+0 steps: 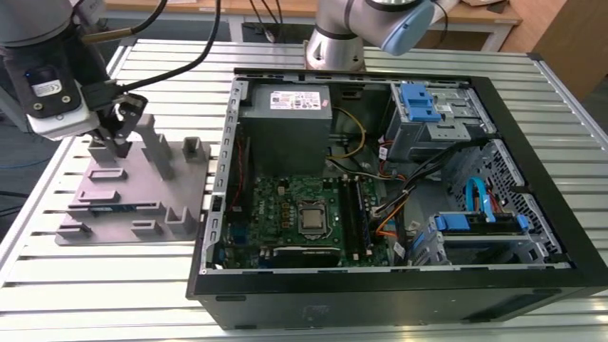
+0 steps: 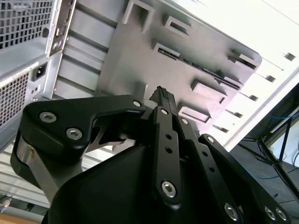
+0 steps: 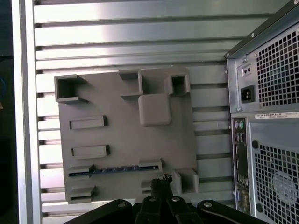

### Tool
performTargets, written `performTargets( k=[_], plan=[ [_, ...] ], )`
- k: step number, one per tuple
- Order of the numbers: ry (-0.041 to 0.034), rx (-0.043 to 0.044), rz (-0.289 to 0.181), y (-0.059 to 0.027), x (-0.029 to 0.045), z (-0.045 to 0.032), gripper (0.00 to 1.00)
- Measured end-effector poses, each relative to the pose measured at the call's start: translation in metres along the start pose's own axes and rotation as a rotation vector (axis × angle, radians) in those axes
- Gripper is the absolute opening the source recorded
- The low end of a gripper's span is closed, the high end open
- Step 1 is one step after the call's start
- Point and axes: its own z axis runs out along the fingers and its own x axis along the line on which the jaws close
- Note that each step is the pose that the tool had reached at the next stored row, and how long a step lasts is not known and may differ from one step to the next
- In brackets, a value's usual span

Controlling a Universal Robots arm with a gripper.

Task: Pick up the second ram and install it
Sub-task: 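Reach for the second ram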

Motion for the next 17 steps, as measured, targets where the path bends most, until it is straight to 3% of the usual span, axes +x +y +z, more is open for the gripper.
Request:
performTargets(
  k=[5, 17],
  plan=[
    [0.0001, 0.0001, 0.000, -0.0024, 0.0151, 0.0053, 0.11],
    [0.0001, 0.0003, 0.000, -0.0058, 0.0378, 0.0225, 0.11]
  ],
)
